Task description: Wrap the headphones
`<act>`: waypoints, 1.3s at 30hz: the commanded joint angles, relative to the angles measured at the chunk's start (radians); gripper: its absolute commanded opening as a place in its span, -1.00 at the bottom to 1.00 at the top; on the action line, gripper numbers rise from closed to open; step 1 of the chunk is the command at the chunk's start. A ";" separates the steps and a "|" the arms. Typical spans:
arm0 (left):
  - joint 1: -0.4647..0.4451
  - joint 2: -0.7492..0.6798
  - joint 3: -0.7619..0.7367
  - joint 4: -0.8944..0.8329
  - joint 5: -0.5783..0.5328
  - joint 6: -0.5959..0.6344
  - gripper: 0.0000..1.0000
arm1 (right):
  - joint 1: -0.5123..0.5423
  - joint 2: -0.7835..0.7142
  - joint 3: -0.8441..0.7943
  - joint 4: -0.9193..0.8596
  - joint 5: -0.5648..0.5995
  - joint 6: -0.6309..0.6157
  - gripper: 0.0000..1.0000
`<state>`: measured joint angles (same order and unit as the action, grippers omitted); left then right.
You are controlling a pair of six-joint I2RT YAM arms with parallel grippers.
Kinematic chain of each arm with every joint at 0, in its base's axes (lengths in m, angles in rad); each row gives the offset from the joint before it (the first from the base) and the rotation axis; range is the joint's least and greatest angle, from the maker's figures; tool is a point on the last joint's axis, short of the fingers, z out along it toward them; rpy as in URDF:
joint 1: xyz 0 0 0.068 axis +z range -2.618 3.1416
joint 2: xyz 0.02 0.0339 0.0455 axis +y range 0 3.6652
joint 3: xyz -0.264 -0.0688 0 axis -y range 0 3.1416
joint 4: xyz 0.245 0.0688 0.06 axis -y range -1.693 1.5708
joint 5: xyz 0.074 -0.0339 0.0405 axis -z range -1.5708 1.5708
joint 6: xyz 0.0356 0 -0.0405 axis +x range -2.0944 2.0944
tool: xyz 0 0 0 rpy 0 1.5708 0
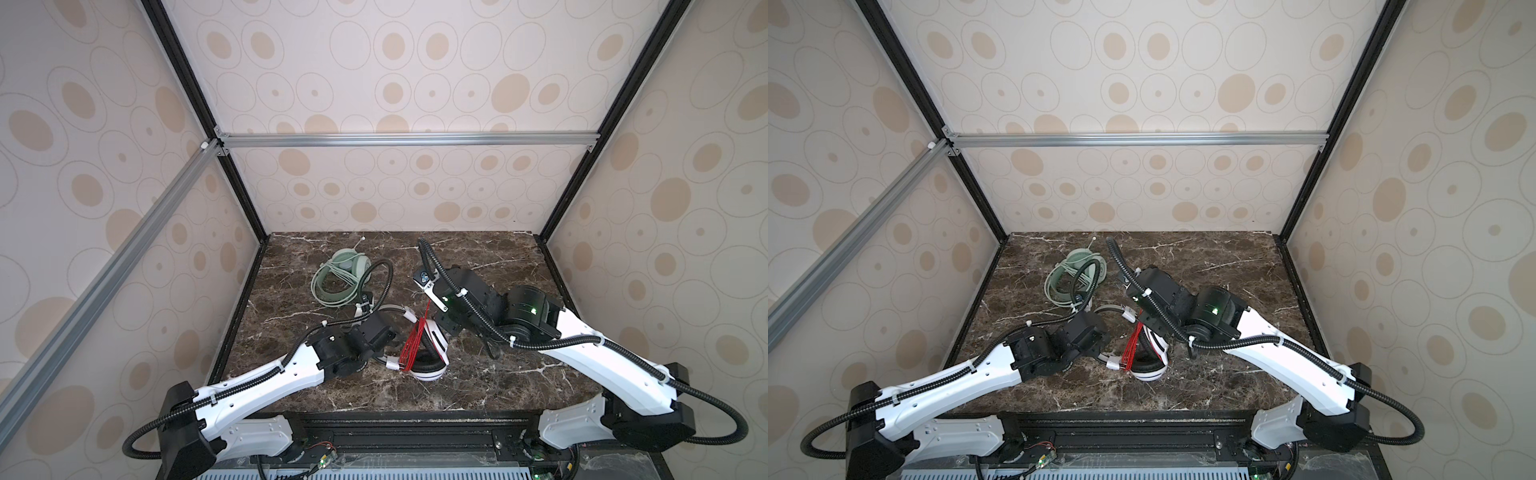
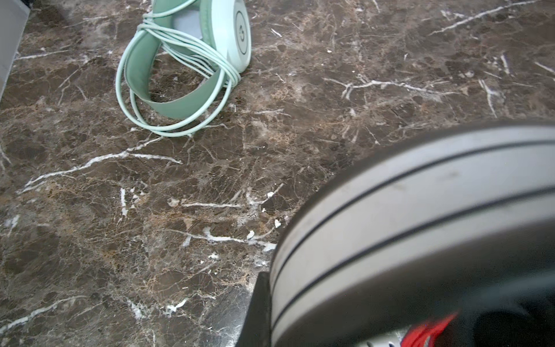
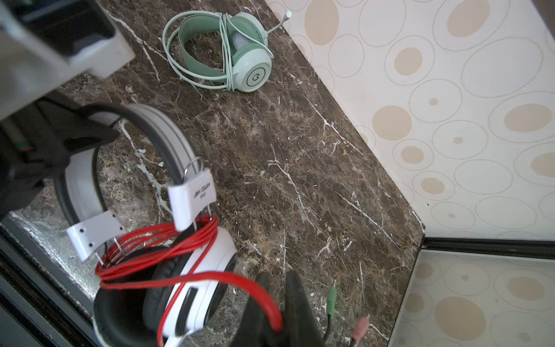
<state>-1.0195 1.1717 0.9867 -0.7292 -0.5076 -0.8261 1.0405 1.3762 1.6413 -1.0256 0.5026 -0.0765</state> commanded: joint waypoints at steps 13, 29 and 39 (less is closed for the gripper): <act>-0.041 -0.102 0.019 0.037 -0.046 -0.016 -1.00 | -0.217 -0.058 -0.253 0.228 -0.280 0.037 -1.00; -0.042 -0.181 0.068 0.065 0.060 0.015 -1.00 | -0.492 -0.036 -0.468 0.404 -0.710 0.148 -0.17; -0.036 -0.160 0.228 -0.036 -0.008 0.015 -1.00 | -0.516 -0.167 -0.638 0.486 -0.697 0.205 0.27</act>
<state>-1.0534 1.0248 1.1275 -0.7883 -0.4660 -0.7864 0.5362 1.2839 1.0573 -0.5812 -0.1844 0.0956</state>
